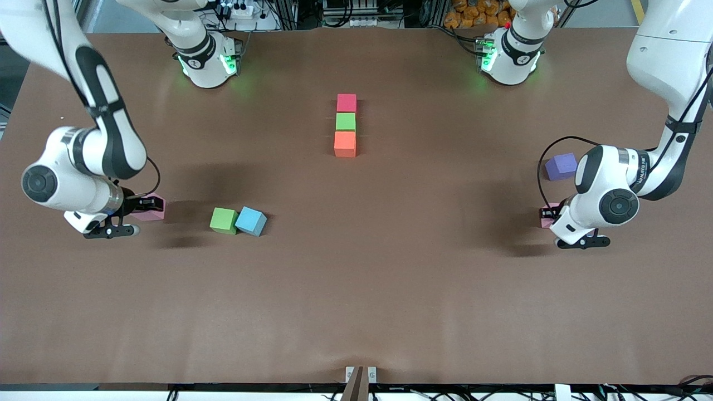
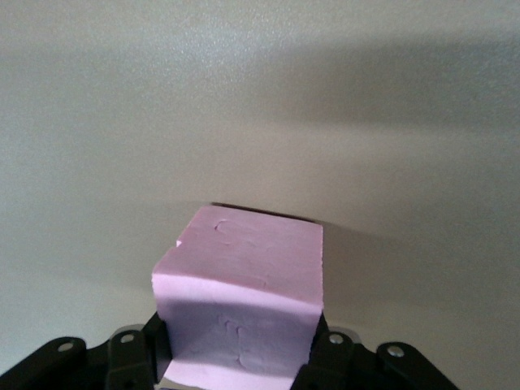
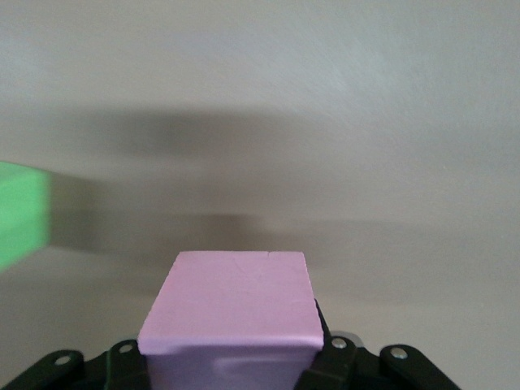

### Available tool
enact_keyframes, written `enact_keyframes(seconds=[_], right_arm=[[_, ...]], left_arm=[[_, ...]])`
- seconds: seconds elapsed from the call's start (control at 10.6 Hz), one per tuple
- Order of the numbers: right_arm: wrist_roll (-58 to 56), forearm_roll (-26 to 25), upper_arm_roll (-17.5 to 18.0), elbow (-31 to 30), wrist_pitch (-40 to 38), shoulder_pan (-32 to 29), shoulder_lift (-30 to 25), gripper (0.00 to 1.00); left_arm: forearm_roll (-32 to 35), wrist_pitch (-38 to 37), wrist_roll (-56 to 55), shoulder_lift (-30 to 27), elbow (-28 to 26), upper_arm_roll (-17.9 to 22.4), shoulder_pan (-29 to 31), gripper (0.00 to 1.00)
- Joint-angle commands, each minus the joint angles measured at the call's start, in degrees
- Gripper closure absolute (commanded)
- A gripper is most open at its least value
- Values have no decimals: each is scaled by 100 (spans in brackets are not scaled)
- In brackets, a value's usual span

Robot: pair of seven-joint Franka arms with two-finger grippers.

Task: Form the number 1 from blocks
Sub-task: 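Carry the pink cube toward the cube column with the right gripper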

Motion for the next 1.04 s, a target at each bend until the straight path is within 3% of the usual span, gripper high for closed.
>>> enact_keyframes(seconds=[0.0,0.19,0.47,0.94], right_arm=[[1350,11,-131,-195,-231,1022,-819,43],[2571,142,-131,-82,-196,1935,-918,43],[4173,573,-149,174,241,3202,-576,43],[5528,1101,-158,840,1138,4399,608,43]], left_arm=[[33,9,-104,32,118,-37,19,100],[33,-8,-367,-99,127,-46,-7,100],[33,-9,-517,-100,285,-72,-59,100],[-20,9,-1088,75,443,-371,-147,100]])
